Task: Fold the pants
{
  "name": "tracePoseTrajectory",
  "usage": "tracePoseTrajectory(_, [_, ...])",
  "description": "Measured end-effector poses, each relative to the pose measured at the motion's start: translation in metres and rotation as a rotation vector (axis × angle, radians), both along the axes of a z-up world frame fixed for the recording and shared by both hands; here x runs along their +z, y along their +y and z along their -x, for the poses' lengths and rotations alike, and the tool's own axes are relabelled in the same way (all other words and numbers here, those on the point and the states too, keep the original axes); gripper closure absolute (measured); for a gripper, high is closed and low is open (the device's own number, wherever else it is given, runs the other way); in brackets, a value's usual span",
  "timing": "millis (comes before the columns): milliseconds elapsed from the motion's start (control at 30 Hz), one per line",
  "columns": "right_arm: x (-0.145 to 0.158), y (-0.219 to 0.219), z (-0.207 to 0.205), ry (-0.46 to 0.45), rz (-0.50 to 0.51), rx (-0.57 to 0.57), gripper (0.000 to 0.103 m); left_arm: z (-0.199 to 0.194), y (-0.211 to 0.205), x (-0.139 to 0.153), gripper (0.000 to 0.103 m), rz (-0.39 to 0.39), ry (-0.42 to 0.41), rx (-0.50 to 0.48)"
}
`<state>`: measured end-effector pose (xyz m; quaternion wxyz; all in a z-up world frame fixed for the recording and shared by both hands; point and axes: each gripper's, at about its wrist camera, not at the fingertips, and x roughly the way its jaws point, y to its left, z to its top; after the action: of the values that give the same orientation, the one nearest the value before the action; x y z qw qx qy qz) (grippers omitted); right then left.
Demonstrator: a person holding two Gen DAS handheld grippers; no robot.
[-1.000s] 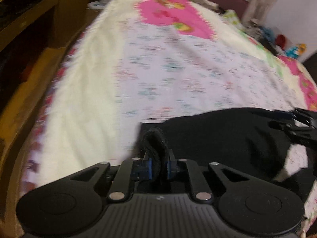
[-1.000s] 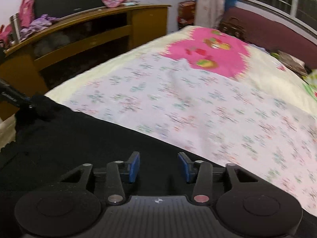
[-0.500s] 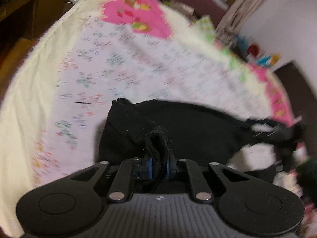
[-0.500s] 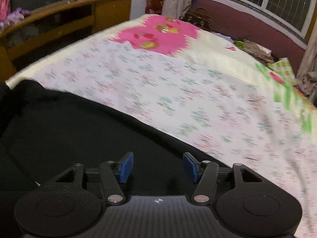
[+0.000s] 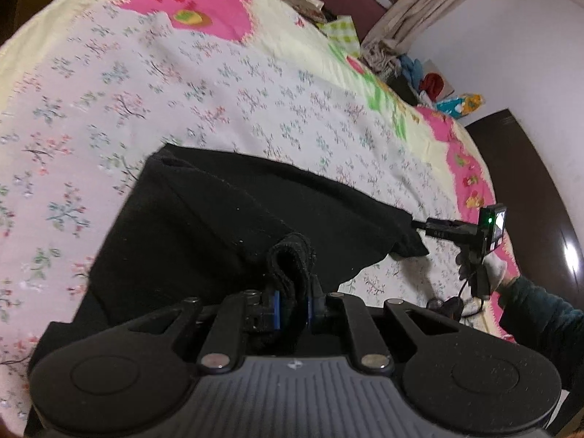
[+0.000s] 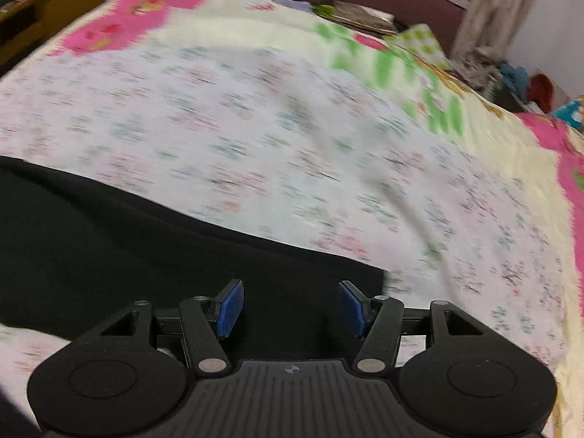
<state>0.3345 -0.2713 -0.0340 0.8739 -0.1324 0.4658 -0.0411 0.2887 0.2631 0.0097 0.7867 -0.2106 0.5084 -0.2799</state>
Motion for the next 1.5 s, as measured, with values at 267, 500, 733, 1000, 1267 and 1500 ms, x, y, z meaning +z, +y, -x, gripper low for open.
tracePoseTrajectory(267, [-0.027,-0.073,-0.028,0.006,-0.117,-0.129,0.055,-0.015,-0.032,-0.028,0.082,-0.05,0.066,-0.016])
tracePoseTrajectory(500, [-0.05,-0.089,-0.05,0.038,-0.247,-0.147,0.054,-0.023,-0.037,-0.046,0.082,-0.063,0.101,-0.01])
tracePoseTrajectory(733, [-0.048,-0.085,-0.047,0.087,-0.298,-0.101,0.06,-0.027,-0.034,-0.05,0.082,-0.06,0.112,0.004])
tracePoseTrajectory(1000, [-0.046,-0.088,-0.052,0.096,-0.379,-0.186,0.103,-0.028,-0.02,-0.053,0.082,-0.067,0.093,0.073])
tracePoseTrajectory(1267, [0.005,-0.076,-0.024,-0.031,-0.47,-0.184,0.103,-0.019,0.002,-0.017,0.082,0.002,-0.013,0.102])
tracePoseTrajectory(1500, [0.061,-0.074,0.013,-0.123,-0.504,-0.173,0.103,0.017,0.031,0.033,0.082,0.037,-0.117,0.17])
